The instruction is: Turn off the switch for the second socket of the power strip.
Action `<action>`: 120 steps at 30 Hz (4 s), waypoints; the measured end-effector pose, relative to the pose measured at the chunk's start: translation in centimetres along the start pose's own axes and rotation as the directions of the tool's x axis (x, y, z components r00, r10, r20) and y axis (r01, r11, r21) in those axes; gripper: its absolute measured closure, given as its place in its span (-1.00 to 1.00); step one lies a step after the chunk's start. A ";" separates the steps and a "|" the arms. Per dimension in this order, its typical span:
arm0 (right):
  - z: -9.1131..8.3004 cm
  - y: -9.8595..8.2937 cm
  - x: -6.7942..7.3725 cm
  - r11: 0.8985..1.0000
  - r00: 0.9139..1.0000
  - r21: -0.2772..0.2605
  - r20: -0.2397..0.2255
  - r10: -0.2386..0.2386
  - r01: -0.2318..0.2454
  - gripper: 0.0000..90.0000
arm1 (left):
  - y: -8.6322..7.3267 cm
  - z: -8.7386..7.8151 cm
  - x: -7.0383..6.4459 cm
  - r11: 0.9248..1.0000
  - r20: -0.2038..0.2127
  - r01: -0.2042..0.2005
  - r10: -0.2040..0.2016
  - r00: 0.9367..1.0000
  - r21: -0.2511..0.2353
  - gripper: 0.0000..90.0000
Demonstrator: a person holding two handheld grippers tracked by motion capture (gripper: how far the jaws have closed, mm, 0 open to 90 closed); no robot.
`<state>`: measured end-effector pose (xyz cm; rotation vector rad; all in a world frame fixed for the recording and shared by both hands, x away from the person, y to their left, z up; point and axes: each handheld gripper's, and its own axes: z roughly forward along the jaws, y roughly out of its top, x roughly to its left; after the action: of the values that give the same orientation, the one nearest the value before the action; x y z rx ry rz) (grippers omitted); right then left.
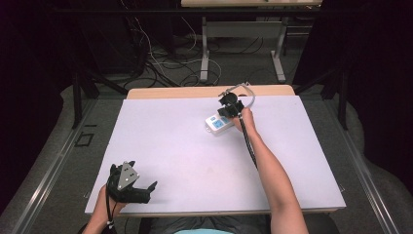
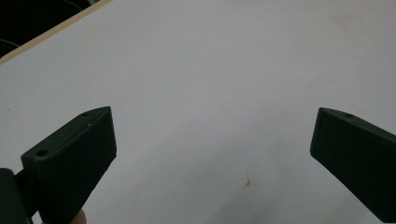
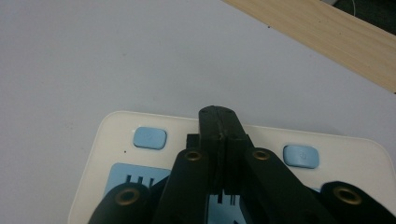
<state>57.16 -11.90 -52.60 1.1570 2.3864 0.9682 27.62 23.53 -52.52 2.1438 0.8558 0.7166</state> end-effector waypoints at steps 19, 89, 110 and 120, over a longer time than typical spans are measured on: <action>-0.1 0.0 0.0 1.000 1.000 0.003 0.005 -0.001 0.001 1.00 | 0.0 -0.1 -0.1 1.000 0.002 0.004 -0.004 1.000 -0.008 -1.00; -8.9 -2.2 1.7 0.996 0.968 -0.053 -0.239 -0.080 0.070 -1.00 | 0.0 -0.2 -0.1 1.000 0.000 0.002 -0.002 1.000 -0.010 -1.00; -14.6 -7.4 3.1 0.989 0.959 -0.077 -0.246 -0.141 0.126 -1.00 | 0.0 -0.1 0.0 1.000 0.002 0.003 -0.003 1.000 -0.008 -1.00; -16.7 -10.4 4.0 0.986 0.962 -0.088 -0.220 -0.159 0.143 -1.00 | 0.1 -0.1 -0.1 1.000 0.000 0.003 -0.003 1.000 -0.008 -1.00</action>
<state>39.74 -20.68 -47.75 0.8637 2.5476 1.1775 27.54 23.47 -52.44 2.1348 0.8550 0.7177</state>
